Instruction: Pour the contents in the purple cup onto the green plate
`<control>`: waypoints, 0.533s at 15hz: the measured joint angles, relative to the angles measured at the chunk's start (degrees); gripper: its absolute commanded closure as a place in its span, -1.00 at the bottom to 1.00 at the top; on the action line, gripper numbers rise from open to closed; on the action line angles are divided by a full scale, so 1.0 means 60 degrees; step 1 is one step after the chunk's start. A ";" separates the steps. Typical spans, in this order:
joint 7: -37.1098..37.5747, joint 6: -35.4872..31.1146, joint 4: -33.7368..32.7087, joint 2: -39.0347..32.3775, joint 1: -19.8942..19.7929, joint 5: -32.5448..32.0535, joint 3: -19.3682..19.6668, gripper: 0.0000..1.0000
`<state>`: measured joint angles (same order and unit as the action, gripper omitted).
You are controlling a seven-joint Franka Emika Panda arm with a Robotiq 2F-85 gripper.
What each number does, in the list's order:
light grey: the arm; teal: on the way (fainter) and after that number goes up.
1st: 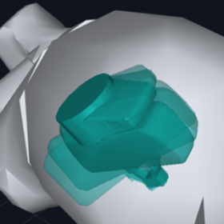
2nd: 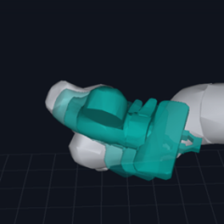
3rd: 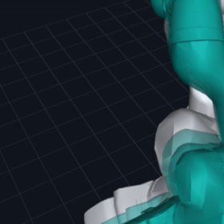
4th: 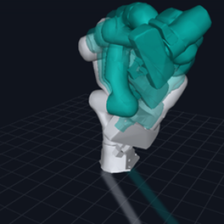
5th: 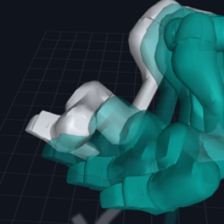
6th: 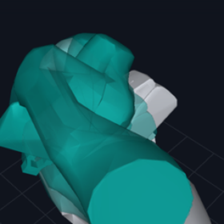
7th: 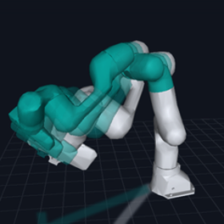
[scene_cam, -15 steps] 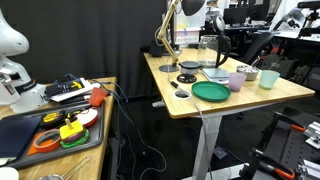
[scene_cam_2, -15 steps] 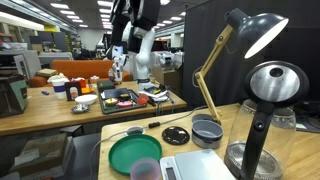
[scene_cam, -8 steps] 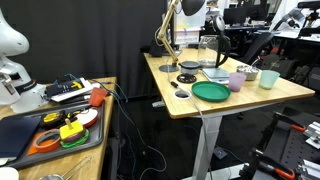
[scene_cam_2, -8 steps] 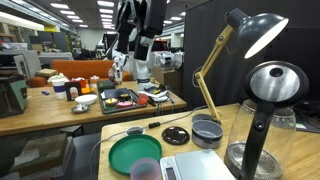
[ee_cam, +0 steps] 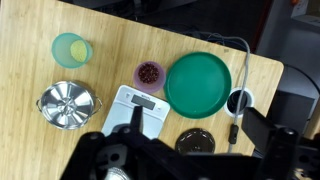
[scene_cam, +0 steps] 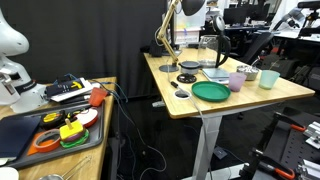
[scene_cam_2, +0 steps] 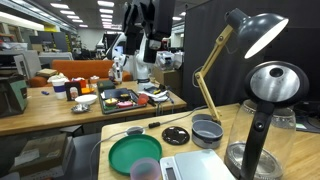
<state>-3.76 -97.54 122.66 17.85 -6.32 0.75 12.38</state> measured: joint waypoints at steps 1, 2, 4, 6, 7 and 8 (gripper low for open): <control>0.0000 -0.0002 0.0001 0.0000 0.0000 0.0000 0.0000 -1.00; 0.0000 -0.0004 0.0003 0.0000 0.0000 0.0000 0.0000 -1.00; 0.0007 -0.0021 0.0003 -0.0016 -0.0011 0.0016 0.0002 -1.00; 0.0012 -0.0372 0.0062 -0.0058 -0.0083 0.0070 0.0049 -1.00; 0.0029 -0.0679 0.0149 -0.0087 -0.0150 0.0076 0.0105 -1.00; 0.0073 -0.1036 0.0281 -0.0123 -0.0242 0.0076 0.0163 -1.00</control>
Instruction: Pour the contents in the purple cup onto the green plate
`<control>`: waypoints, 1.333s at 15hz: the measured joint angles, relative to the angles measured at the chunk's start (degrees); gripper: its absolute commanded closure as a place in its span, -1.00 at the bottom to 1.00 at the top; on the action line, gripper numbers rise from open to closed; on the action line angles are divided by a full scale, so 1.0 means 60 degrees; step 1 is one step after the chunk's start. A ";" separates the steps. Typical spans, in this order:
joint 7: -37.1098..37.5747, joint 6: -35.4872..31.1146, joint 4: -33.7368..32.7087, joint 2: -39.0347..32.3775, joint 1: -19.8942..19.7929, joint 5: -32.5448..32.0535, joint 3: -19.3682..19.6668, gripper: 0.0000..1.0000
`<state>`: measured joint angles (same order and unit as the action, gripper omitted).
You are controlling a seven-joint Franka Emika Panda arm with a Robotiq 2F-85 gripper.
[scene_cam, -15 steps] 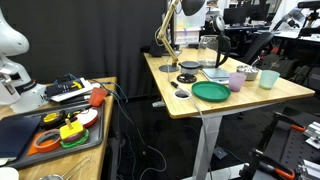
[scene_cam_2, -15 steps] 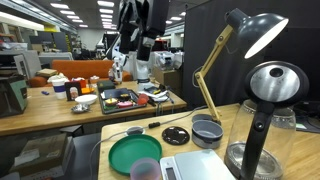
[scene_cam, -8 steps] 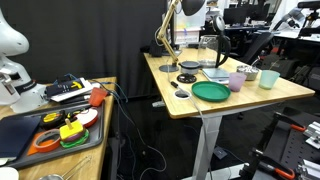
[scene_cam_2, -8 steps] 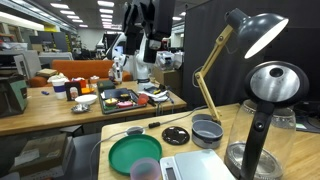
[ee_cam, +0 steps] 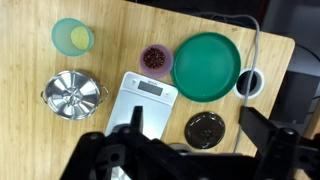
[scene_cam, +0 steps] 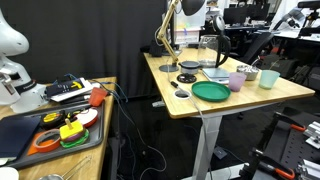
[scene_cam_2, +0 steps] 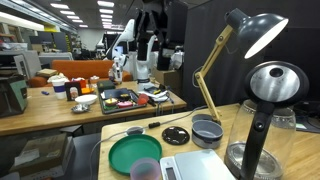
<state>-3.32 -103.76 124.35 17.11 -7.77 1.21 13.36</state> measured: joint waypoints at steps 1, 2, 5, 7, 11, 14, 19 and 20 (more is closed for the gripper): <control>0.0066 -0.0372 0.0168 -0.0042 -0.0102 -0.0001 0.0061 -1.00; 0.0124 -0.0721 0.0360 -0.0096 -0.0198 0.0000 0.0117 -1.00; 0.0301 -0.1268 0.0836 -0.0401 -0.0395 -0.0001 0.0205 -1.00; 0.0446 -0.1349 0.0951 -0.0735 -0.0423 -0.0001 0.0211 -1.00; 0.0499 -0.1414 0.0910 -0.0850 -0.0427 -0.0001 0.0211 -1.00; 0.0500 -0.1414 0.0907 -0.0845 -0.0431 -0.0001 0.0211 -1.00; 0.0500 -0.1411 0.0907 -0.0907 -0.0431 -0.0094 0.0175 -1.00; 0.0499 -0.1411 0.0907 -0.0945 -0.0431 -0.0127 0.0171 -1.00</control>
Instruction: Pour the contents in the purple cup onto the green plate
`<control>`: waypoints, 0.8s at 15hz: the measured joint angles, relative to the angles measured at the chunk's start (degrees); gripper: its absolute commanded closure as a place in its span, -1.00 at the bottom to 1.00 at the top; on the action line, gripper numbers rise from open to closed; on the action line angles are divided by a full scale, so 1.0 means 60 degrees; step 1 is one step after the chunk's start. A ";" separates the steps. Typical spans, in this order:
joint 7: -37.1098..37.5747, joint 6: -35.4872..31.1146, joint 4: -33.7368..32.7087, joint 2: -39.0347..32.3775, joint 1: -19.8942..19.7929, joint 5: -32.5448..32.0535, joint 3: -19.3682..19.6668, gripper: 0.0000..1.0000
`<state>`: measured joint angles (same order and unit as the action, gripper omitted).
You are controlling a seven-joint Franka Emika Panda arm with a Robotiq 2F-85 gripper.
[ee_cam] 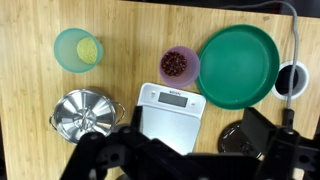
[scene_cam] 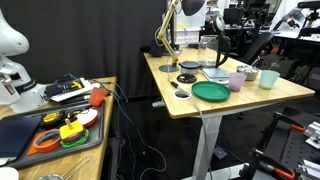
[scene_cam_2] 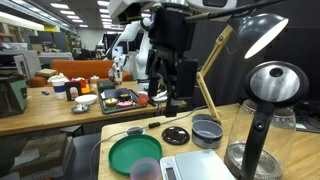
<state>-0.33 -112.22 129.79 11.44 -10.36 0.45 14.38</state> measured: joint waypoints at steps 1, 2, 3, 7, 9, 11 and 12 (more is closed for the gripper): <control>0.0000 -0.0005 0.0000 -0.0050 0.0000 -0.0023 0.0000 -1.00; -0.0001 -0.0032 -0.0003 -0.0120 -0.0003 -0.0028 0.0005 -1.00; -0.0003 -0.0098 -0.0010 -0.0211 -0.0010 -0.0028 0.0013 -1.00; -0.0020 -0.0612 -0.0025 -0.0843 -0.0016 0.0006 0.0030 -1.00; -0.0020 -0.0931 -0.0044 -0.1273 -0.0025 0.0025 0.0036 -1.00; -0.0020 -0.1138 -0.0088 -0.1698 -0.0041 0.0035 0.0037 -1.00; -0.0018 -0.1219 -0.0094 -0.1903 -0.0052 0.0035 0.0037 -1.00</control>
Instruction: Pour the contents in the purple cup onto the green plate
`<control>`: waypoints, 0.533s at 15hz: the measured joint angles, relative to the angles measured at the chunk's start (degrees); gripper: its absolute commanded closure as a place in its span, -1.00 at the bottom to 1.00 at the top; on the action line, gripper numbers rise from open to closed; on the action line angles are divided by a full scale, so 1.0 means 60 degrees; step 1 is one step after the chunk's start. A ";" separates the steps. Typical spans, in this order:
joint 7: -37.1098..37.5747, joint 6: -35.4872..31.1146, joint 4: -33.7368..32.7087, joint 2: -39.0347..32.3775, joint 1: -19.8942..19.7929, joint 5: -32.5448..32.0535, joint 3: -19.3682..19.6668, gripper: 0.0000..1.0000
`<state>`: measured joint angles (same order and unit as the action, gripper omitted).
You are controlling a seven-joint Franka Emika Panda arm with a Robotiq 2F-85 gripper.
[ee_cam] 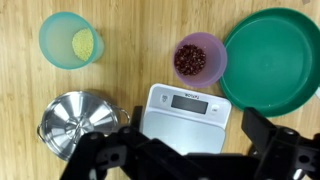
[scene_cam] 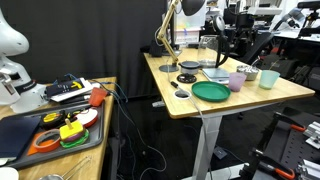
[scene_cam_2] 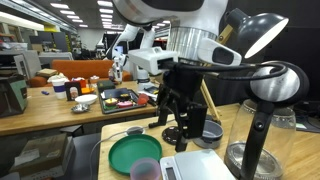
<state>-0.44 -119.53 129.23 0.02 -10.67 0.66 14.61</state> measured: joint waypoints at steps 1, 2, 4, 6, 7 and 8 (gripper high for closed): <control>0.0004 -0.0055 -0.0001 -0.0191 -0.0009 0.0000 0.0000 -1.00; 0.0004 -0.0091 0.0006 -0.0366 -0.0016 0.0000 0.0000 -1.00; 0.0004 -0.0096 0.0005 -0.0491 -0.0016 -0.0004 -0.0012 -1.00; 0.0004 -0.0096 0.0002 -0.0430 -0.0016 -0.0005 -0.0015 -1.00; 0.0004 -0.0096 0.0002 -0.0415 -0.0017 -0.0005 -0.0014 -1.00; 0.0004 -0.0095 0.0002 -0.0414 -0.0017 -0.0005 -0.0015 -1.00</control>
<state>-0.41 -120.11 129.24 -2.46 -10.77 0.63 14.52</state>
